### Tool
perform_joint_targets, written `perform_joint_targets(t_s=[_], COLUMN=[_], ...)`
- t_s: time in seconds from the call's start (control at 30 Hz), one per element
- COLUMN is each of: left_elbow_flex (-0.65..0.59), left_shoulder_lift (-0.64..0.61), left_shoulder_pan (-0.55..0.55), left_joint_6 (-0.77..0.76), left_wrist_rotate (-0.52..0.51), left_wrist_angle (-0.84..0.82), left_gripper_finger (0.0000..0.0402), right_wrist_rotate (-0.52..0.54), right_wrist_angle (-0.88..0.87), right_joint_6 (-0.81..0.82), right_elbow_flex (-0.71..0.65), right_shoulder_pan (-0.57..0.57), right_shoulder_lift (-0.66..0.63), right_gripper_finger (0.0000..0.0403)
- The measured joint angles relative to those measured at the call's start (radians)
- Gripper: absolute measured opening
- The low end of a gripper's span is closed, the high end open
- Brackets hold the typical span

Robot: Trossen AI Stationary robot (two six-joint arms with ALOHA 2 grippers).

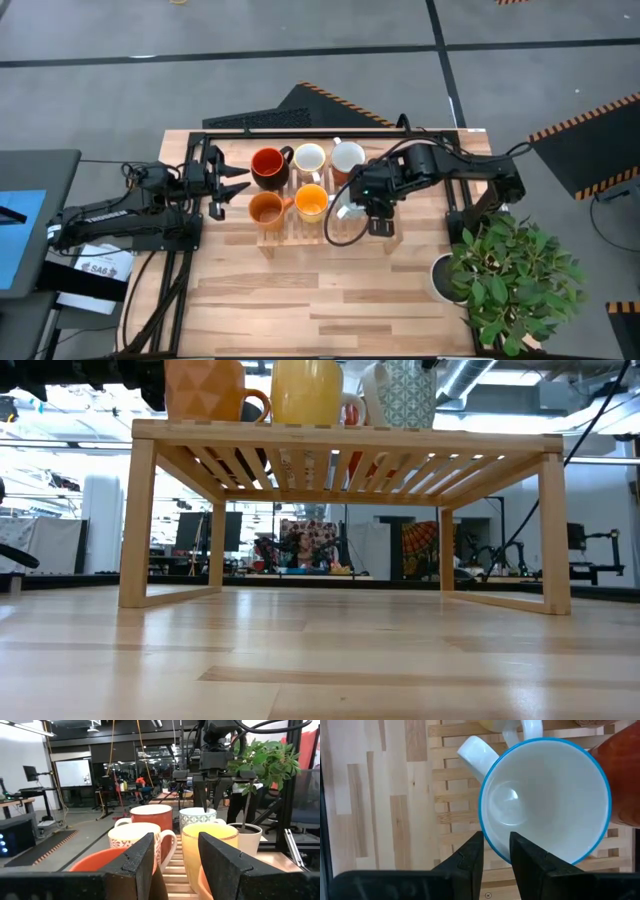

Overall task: Place coffee mugs
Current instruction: Put the green patterned mug on the shelf, then return to Home Position

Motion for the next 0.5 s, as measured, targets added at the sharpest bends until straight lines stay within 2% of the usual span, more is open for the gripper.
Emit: perform_joint_targets(t_s=[0.37, 0.5], left_elbow_flex=[0.000, 0.000], left_shoulder_lift=[0.000, 0.000], left_shoulder_pan=[0.000, 0.000], left_joint_6=[0.000, 0.000], left_wrist_rotate=[-0.030, -0.036], left_wrist_angle=[0.001, 0.001], left_gripper_finger=[0.0142, 0.0141], right_wrist_rotate=[0.000, 0.000], right_wrist_angle=[-0.022, 0.040], right_joint_6=[-0.066, -0.075], right_elbow_flex=[0.001, 0.014], right_shoulder_pan=[-0.008, -0.013], right_shoulder_lift=[-0.029, -0.063], right_gripper_finger=[0.0120, 0.0120])
